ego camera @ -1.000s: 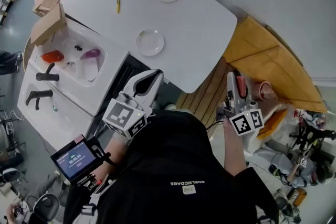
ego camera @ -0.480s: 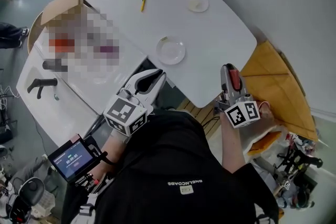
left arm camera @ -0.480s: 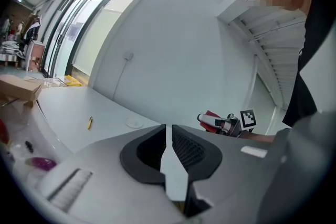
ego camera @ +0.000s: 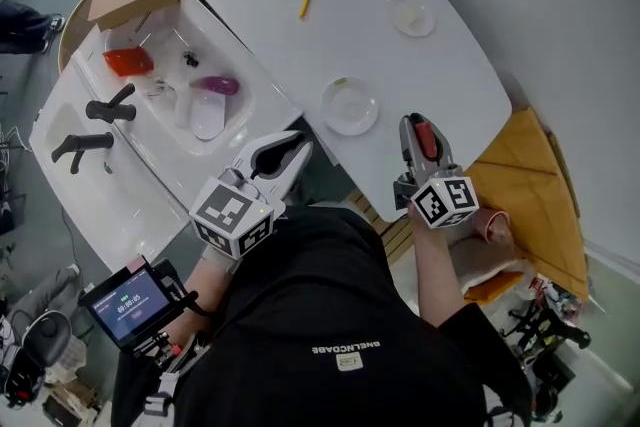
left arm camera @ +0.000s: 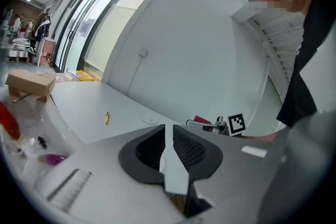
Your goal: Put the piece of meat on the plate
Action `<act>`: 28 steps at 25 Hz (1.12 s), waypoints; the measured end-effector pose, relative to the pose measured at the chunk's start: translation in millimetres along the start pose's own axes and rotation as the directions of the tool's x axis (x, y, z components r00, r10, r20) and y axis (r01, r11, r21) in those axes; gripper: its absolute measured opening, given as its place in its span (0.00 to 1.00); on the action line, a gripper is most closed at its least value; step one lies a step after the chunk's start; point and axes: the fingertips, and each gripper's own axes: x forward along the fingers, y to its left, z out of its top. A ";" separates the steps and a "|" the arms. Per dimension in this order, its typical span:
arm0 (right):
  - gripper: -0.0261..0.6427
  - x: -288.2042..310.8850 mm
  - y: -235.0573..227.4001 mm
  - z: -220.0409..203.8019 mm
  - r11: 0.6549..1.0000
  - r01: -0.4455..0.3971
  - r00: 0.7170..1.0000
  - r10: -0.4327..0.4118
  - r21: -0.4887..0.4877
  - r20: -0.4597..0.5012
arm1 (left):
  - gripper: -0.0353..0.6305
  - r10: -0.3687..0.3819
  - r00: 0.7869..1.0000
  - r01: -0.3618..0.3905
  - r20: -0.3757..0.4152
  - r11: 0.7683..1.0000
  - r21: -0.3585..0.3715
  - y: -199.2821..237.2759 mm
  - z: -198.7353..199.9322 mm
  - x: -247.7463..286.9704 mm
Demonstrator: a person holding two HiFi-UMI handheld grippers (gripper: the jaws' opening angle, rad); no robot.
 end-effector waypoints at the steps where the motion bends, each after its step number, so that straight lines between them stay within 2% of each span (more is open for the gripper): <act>1: 0.16 6.2 -0.8 -5.0 1.000 -0.007 1.000 0.007 0.001 -0.015 | 0.13 0.006 1.000 -0.006 -0.003 1.000 -0.003 2.0 -0.9 0.1; 15: 0.16 89.4 2.1 -87.6 0.996 -0.075 0.970 0.064 -0.038 -0.234 | 0.14 0.060 0.998 -0.061 -0.035 0.997 -0.048 22.0 -19.1 -7.1; 28: 0.16 123.8 -9.5 -168.9 0.990 -0.081 0.892 0.022 -0.113 -0.451 | 0.13 0.096 0.994 -0.100 -0.046 0.990 -0.096 34.2 -37.3 -19.3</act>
